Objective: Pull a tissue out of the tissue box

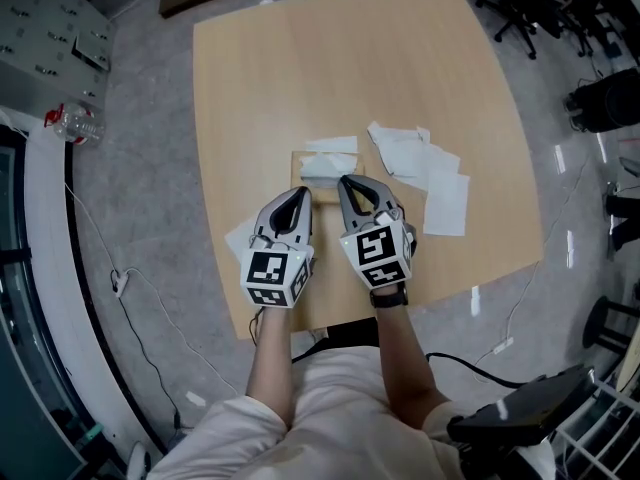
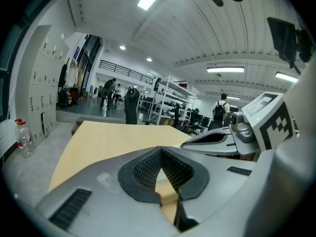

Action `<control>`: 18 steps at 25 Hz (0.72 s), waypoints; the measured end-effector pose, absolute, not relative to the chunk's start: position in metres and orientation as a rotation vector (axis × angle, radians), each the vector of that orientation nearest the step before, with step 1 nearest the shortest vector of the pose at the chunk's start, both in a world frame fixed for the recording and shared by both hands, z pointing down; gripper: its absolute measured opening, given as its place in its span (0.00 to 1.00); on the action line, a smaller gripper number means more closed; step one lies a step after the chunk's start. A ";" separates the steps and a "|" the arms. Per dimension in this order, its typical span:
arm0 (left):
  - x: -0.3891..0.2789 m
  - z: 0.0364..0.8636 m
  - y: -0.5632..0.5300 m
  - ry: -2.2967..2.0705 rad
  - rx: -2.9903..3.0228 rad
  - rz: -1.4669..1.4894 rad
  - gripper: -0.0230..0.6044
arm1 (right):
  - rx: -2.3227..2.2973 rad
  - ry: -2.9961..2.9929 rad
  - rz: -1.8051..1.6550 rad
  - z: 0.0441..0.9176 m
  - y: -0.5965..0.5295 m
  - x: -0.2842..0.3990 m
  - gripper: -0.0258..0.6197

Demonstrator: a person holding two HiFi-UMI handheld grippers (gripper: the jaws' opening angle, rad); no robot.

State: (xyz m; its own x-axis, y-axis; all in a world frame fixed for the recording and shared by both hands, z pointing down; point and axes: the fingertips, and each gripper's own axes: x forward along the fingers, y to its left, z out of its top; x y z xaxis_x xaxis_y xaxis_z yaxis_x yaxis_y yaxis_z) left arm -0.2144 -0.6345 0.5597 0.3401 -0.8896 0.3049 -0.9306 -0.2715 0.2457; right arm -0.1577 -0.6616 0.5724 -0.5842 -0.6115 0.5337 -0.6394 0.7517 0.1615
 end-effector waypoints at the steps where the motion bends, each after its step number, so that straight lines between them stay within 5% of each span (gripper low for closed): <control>1: -0.214 0.556 -0.633 -1.605 2.241 0.146 0.04 | 0.960 -2.383 0.057 0.562 -0.661 -0.156 0.05; 18: -0.137 0.526 -0.610 -1.440 2.419 0.143 0.04 | 1.388 -2.401 0.008 0.464 -0.634 -0.051 0.05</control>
State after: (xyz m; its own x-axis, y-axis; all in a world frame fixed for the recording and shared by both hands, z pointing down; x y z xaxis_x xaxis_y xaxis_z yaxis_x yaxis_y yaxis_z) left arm -0.1368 -0.6102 0.5260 0.4864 -0.8381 0.2469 -0.8703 -0.4396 0.2220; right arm -0.0515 -0.6345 0.4637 -0.4486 -0.8365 0.3145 -0.8385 0.5158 0.1757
